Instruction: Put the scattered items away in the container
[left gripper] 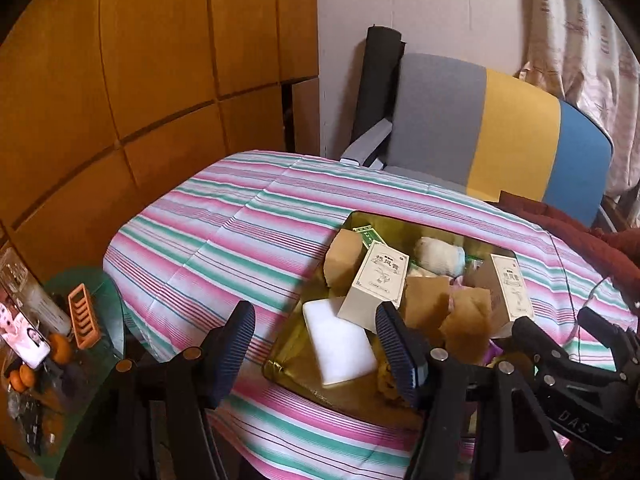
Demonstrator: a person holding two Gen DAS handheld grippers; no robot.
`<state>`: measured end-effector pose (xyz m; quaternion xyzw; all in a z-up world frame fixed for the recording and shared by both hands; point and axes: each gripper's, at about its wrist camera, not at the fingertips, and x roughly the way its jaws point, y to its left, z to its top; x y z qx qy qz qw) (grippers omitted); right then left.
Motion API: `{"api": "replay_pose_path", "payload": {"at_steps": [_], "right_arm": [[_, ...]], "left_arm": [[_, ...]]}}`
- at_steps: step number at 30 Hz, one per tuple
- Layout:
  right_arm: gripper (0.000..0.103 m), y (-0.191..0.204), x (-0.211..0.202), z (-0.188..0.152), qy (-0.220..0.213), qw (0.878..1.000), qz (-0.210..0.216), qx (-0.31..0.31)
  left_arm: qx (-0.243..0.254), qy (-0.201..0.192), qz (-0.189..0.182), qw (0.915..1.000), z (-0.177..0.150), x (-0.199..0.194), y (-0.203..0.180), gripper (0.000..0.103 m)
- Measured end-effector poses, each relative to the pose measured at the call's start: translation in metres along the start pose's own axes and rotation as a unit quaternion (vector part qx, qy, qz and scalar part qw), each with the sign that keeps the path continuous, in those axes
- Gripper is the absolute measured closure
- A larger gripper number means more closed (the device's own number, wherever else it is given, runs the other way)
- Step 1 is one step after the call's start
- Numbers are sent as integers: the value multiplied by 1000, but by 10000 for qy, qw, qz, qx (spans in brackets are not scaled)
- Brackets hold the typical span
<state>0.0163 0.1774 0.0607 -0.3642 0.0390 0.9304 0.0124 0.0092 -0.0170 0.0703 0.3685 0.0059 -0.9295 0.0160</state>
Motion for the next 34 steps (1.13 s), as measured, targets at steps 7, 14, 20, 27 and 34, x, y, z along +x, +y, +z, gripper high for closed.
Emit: {"api": "replay_pose_path", "payload": {"at_steps": [7, 14, 20, 27, 34], "right_arm": [[0, -3, 3, 0, 68, 9999, -71, 38], [0, 0, 4, 2, 44, 9998, -170, 32], [0, 3, 5, 2, 75, 9997, -247, -18], [0, 5, 7, 4, 83, 9996, -258, -18], [0, 1, 8, 2, 93, 9996, -282, 26]], "left_arm": [[58, 98, 6, 9999, 0, 2, -2, 40], [245, 201, -64, 9995, -1, 4, -10, 40], [225, 331, -108, 9991, -1, 9, -9, 40], [183, 419, -81, 9989, -2, 12, -8, 40], [215, 533, -49, 9983, -6, 20, -11, 40]]}}
